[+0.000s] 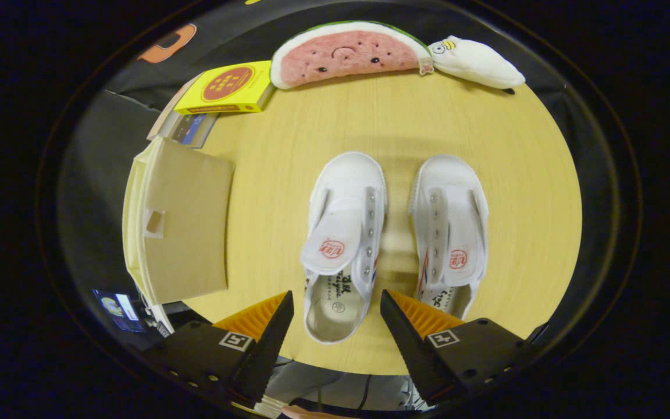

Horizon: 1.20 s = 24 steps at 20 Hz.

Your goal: Open the storage box then place both shoes into the box .Put the left shoe in first, then the right shoe, with the right side of both shoes facing outward in a uniform manner.

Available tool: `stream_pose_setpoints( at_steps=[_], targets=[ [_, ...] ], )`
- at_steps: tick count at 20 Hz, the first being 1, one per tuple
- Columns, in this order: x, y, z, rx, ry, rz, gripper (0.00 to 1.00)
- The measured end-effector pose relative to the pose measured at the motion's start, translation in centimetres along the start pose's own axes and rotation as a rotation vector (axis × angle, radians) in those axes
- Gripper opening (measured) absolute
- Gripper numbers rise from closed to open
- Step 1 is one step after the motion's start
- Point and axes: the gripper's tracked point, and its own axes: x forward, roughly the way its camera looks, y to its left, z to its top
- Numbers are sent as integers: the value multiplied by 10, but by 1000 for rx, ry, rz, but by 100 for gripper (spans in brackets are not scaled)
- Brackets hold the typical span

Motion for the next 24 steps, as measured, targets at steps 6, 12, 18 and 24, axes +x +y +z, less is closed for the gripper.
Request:
stream_pose_setpoints(
  at_steps=[6,12,18,24],
  targets=[
    [31,-16,16,-36,16,-131,67],
    [51,-13,29,31,-4,-83,36],
    [60,-13,27,98,-8,75,18],
    [56,-20,23,140,-27,81,3]
  ],
)
